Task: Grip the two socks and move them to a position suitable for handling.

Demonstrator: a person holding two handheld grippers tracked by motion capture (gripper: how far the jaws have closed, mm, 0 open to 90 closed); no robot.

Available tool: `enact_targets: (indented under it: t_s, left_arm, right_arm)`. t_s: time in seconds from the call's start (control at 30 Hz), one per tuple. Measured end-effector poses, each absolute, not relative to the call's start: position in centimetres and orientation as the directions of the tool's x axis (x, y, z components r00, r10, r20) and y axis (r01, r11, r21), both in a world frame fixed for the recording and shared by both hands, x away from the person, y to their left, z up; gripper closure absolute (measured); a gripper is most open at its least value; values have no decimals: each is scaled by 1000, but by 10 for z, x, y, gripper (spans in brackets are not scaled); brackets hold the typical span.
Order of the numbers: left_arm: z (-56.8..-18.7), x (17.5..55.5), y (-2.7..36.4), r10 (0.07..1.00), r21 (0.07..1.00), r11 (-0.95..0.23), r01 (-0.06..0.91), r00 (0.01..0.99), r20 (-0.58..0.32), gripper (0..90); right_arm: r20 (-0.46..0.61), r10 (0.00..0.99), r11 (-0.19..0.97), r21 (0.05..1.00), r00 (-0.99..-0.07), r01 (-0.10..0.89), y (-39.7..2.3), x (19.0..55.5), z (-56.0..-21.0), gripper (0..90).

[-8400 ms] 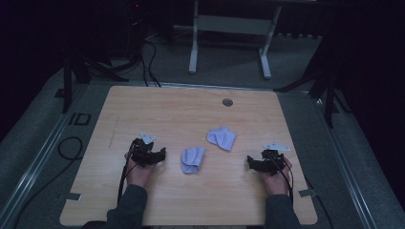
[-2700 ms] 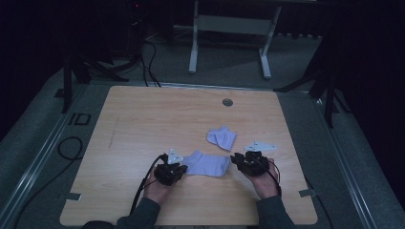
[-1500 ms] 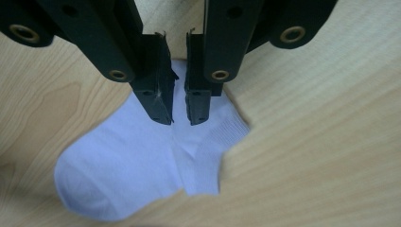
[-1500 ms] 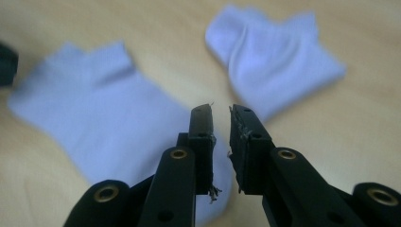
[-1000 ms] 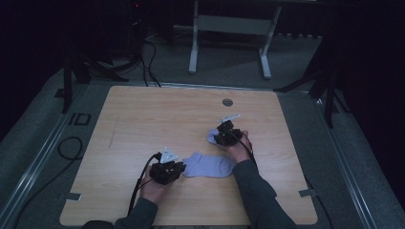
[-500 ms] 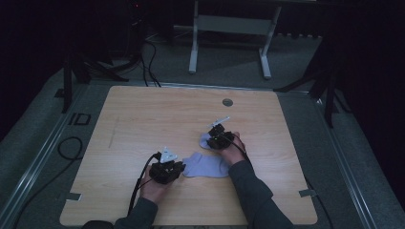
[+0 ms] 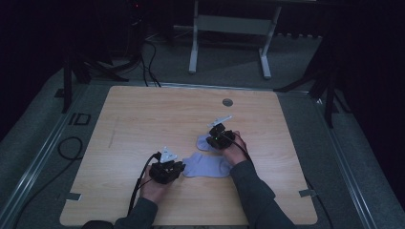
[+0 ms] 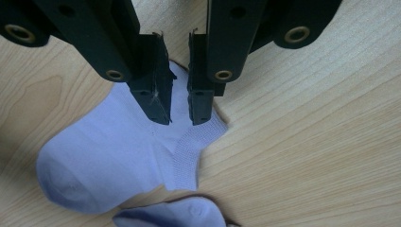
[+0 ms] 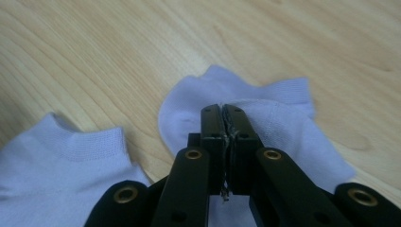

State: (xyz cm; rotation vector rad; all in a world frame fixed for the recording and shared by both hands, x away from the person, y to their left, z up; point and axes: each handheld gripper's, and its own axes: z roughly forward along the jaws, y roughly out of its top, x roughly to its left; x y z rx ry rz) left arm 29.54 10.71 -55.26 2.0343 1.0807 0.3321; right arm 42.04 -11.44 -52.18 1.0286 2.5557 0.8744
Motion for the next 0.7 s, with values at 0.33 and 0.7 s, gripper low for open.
enact_targets:
  t_s: [0.33, 0.7]
  left_arm:
    - [-553, 296, 107, 792, 745, -326, 582, 598, -121, 785]
    - [-554, 296, 106, 792, 743, -327, 584, 598, -121, 785]
  right_arm:
    - [33, 738, 478, 679, -674, 556, -150, 415, -508, 876]
    - [55, 804, 379, 720, -592, 581, -193, 412, -503, 878]
